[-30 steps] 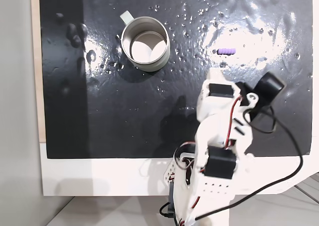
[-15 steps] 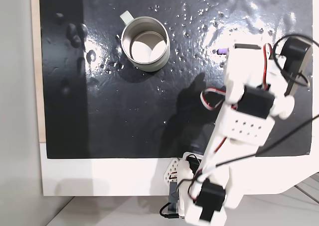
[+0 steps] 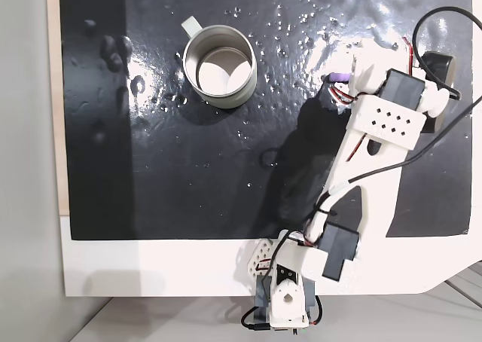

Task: Grasp a pengrip and put it in the cup.

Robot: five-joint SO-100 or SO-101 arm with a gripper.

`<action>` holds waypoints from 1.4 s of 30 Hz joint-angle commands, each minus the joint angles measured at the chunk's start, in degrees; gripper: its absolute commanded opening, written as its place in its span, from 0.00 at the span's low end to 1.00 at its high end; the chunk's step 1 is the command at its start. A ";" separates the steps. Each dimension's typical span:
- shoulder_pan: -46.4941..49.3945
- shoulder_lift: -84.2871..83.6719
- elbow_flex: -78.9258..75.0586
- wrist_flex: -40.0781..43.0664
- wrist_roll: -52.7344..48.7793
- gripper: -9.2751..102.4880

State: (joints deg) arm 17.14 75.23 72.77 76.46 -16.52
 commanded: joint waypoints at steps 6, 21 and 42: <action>0.70 -5.27 -5.01 -3.96 -1.32 0.33; 0.88 -15.47 -8.61 -7.38 -2.64 0.30; 1.32 -21.45 -12.39 -8.79 -2.90 0.09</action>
State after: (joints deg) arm 17.49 53.35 63.11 68.99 -18.63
